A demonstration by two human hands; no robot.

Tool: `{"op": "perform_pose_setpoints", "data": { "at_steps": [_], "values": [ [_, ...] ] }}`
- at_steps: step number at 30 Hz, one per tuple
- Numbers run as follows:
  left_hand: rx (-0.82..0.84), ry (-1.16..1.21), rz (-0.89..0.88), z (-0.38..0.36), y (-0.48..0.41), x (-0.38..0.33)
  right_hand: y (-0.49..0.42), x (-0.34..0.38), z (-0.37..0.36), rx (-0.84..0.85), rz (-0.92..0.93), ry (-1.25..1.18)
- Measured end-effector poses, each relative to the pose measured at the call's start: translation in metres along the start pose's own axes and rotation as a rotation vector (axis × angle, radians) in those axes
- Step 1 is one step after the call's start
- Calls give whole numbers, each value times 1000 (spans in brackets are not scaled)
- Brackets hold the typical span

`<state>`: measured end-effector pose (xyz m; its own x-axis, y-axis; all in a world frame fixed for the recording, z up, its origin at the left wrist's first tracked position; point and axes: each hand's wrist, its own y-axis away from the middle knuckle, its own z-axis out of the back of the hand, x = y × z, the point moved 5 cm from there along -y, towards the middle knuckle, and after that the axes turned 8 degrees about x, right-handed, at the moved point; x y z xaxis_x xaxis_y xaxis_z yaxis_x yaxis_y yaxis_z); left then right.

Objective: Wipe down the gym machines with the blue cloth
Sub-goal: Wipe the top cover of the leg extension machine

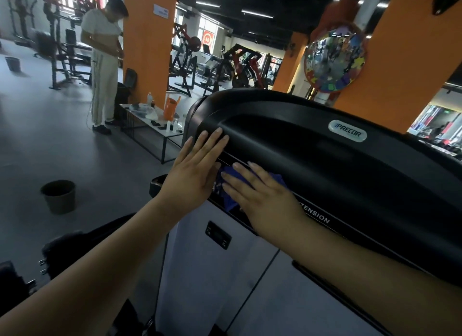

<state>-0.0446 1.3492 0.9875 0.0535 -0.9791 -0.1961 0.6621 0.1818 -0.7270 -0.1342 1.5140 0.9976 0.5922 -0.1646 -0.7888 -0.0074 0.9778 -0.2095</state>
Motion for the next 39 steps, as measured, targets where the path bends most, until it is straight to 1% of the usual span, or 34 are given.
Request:
{"op": "perform_pose_setpoints", "data": {
  "at_steps": [1, 2, 3, 4, 5, 6, 8, 10, 11, 12, 14, 15, 16, 19, 20, 21, 24, 25, 26, 28, 29, 30, 31, 33, 34, 35, 37, 39],
  "values": [
    [2, 7, 10, -1, -1, -2, 3, 6, 0, 16, 3, 31],
    [4, 13, 20, -3, -2, -4, 10, 18, -5, 82, 55, 92],
    [8, 17, 31, -4, -2, -7, 16, 28, -12, 212, 118, 144],
    [13, 19, 39, -5, -2, -9, 20, 33, -18, 264, 157, 158],
    [17, 17, 38, -5, -1, -10, 19, 30, -17, 205, 160, 159],
    [16, 4, 22, -4, -1, -11, 16, 21, -13, 128, 113, 131],
    [2, -51, -42, -1, -1, -14, 12, 0, 2, -12, -33, 8],
    [-19, -78, -69, 3, -5, -19, 14, -6, 6, -74, -100, -30],
    [-21, -65, -57, 4, -8, -22, 17, 2, 3, -68, -92, -15],
    [-15, -38, -39, 5, -11, -23, 22, 16, -7, -34, -34, 2],
    [9, 4, -30, 4, -13, -25, 34, 46, -29, 145, 141, 82],
    [14, 6, -34, 3, -12, -25, 39, 48, -32, 217, 174, 93],
    [14, 2, -38, 3, -10, -23, 39, 40, -27, 201, 142, 66],
    [22, 18, -34, 0, -7, -20, 35, 8, -2, 32, -116, -66],
    [24, 26, -30, -2, -7, -21, 38, 6, 0, 16, -160, -88],
    [22, 33, -24, -4, -8, -22, 42, 11, -2, 32, -151, -69],
    [20, 54, -19, -6, -9, -24, 55, 40, -21, 200, 59, 59],
    [20, 61, -20, -7, -9, -23, 55, 35, -18, 190, 66, 65],
    [18, 63, -20, -8, -8, -22, 54, 24, -11, 139, 22, 39],
    [14, 56, -18, -9, -8, -21, 52, -3, 7, 22, -130, -71],
    [9, 52, -15, -8, -8, -21, 54, -10, 12, 8, -177, -89],
    [0, 51, -9, -8, -9, -23, 58, -10, 12, 16, -175, -68],
    [-3, 54, -9, -7, -10, -27, 62, -1, 8, 46, -119, -23],
    [-6, 44, -43, -7, -15, -39, 77, 23, -13, 221, 72, 70],
    [-12, 22, -74, -6, -17, -45, 83, 24, -18, 268, 128, 103],
    [-20, -3, -107, -6, -18, -50, 85, 16, -13, 234, 120, 95],
    [-32, -28, -161, -5, -21, -60, 86, -9, 5, 89, -24, 1],
    [-43, -17, -188, -4, -25, -68, 93, -24, 17, 24, -127, -52]
  ]
}}
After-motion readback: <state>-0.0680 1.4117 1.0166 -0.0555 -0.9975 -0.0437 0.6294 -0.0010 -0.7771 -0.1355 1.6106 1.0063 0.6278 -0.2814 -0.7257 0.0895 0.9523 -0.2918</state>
